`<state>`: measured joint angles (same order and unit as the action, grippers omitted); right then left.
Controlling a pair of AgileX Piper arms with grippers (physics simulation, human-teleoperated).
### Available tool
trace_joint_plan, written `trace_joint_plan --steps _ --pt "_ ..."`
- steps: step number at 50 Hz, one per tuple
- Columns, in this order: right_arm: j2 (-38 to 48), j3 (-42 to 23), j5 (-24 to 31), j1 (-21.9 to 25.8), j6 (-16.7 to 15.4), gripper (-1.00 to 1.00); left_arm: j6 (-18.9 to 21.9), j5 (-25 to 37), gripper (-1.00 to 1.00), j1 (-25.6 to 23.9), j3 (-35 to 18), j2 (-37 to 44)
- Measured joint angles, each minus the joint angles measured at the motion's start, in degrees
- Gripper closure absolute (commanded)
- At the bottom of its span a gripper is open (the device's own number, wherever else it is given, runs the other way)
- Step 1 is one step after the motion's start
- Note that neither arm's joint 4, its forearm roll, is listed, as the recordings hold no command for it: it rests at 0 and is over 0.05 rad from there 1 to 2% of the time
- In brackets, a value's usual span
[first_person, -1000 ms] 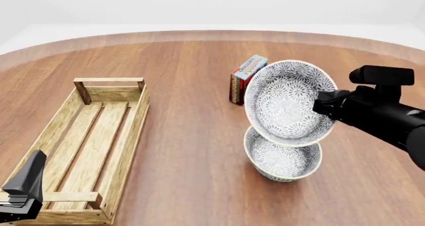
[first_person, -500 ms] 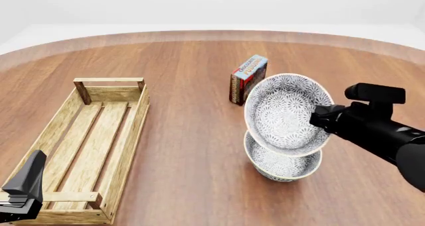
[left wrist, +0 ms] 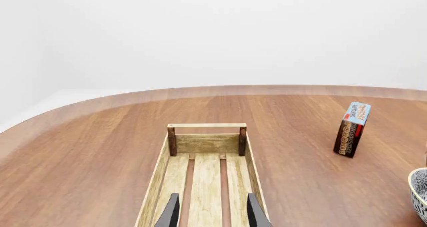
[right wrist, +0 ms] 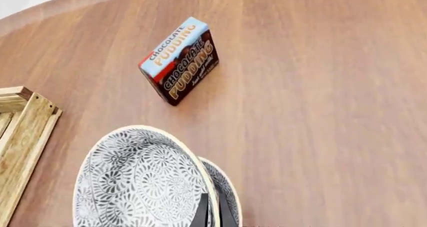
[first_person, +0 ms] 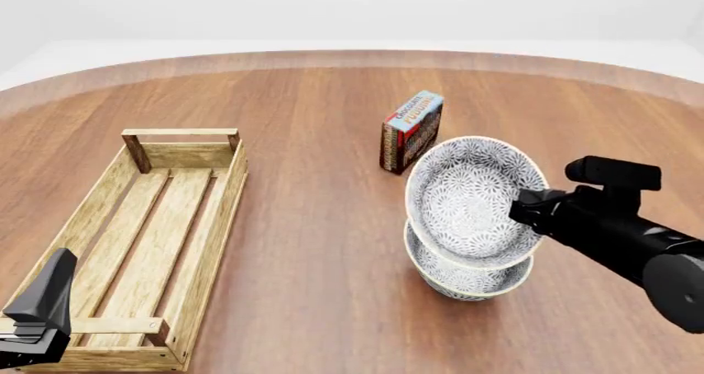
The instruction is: Stack the left bowl on the right bowl and place them in the tray.
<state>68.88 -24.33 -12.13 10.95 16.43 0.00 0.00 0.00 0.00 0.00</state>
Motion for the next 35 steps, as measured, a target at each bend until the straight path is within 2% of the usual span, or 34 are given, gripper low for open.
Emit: trace_joint_plan --steps 35 --pt "5.20 3.82 -7.69 -0.10 1.62 1.00 0.00 0.00 -1.00 0.00 0.00 0.00"
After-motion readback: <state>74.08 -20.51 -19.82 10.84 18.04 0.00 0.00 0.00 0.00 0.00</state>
